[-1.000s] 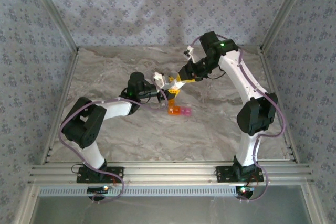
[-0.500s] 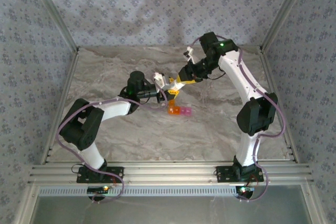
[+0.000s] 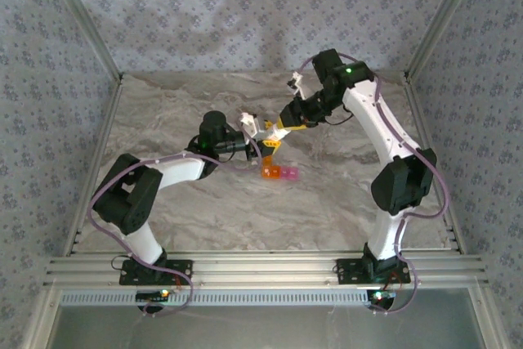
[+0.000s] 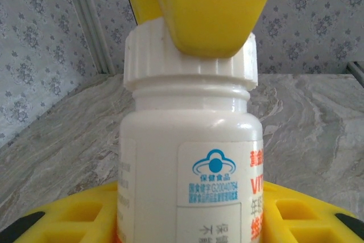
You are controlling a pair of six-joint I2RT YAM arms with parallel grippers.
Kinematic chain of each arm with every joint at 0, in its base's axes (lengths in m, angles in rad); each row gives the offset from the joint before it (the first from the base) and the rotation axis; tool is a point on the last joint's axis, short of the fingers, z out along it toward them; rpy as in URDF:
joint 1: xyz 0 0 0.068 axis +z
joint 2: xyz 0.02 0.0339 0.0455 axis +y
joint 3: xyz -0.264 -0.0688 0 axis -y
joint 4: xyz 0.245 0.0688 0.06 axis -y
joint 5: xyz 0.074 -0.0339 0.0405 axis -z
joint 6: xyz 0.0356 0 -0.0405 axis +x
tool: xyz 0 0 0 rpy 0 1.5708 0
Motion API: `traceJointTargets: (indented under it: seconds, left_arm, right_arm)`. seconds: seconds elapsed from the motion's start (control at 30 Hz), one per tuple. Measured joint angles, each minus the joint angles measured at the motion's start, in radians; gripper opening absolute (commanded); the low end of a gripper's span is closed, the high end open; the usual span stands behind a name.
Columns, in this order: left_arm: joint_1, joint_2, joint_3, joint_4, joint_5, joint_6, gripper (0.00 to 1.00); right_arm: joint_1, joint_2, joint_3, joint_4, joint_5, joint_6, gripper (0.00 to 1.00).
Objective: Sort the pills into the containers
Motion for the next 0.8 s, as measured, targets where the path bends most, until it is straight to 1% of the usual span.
traceJointTargets:
  seconds: [0.23, 0.43, 0.8]
  left_arm:
    - [0.000, 0.010, 0.000, 0.033, -0.008, -0.060, 0.00]
    - [0.000, 0.021, 0.000, 0.035, -0.021, -0.067, 0.00]
    - [-0.006, 0.029, 0.002, 0.034, -0.043, -0.067, 0.00]
  right_arm:
    - [0.002, 0.000, -0.005, 0.032, -0.013, 0.039, 0.34]
    - [0.001, 0.011, -0.005, 0.040, -0.007, 0.084, 0.40]
    - [0.009, 0.028, 0.013, 0.033, 0.030, 0.131, 0.47]
